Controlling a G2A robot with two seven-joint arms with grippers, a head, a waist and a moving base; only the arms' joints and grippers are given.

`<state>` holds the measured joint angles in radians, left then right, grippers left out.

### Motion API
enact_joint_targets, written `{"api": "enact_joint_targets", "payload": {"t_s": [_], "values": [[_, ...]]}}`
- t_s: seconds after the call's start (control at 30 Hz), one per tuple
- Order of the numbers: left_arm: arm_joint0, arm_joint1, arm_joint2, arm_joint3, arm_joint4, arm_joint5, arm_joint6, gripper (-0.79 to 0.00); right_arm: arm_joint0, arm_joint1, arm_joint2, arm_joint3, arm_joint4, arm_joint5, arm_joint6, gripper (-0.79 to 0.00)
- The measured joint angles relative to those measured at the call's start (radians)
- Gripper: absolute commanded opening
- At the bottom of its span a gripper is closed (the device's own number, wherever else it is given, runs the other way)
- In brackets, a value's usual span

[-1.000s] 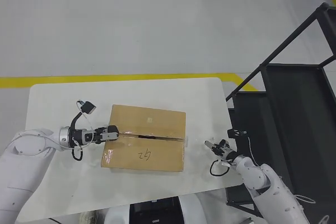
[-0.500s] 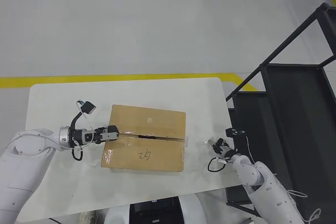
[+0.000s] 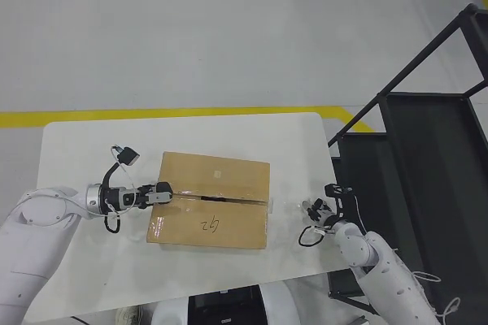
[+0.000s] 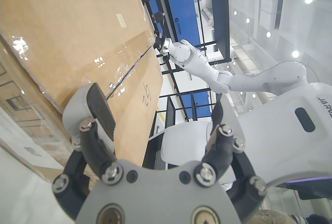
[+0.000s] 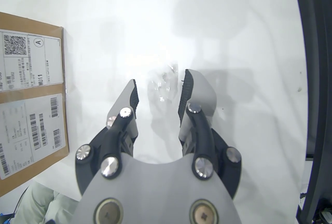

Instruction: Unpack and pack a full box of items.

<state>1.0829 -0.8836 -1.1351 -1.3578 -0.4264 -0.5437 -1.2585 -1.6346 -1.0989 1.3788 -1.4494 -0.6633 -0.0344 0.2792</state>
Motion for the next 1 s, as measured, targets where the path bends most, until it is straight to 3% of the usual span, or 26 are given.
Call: {"api": "enact_joint_targets", "payload": {"t_s": [0.2,0.3,0.4,0.6,0.73,1.0], "values": [[0.0,0.0,0.0,0.0,0.0,0.0,0.0,0.0,0.016,-0.005,-0.022,0.006,-0.048,0.044,-0.005,-0.536],[0.0,0.0,0.0,0.0,0.0,0.0,0.0,0.0,0.022,-0.008,-0.028,0.014,-0.052,0.057,-0.005,-0.696],[0.0,0.0,0.0,0.0,0.0,0.0,0.0,0.0,0.023,-0.01,-0.032,0.02,-0.055,0.062,-0.004,-0.785],[0.0,0.0,0.0,0.0,0.0,0.0,0.0,0.0,0.015,-0.011,-0.024,0.005,-0.056,0.06,-0.005,-0.785],[0.0,0.0,0.0,0.0,0.0,0.0,0.0,0.0,-0.018,-0.01,0.017,-0.055,0.016,0.004,-0.035,-0.785],[0.0,0.0,0.0,0.0,0.0,0.0,0.0,0.0,-0.196,0.009,0.208,-0.297,0.251,-0.162,0.006,-0.785]]}}
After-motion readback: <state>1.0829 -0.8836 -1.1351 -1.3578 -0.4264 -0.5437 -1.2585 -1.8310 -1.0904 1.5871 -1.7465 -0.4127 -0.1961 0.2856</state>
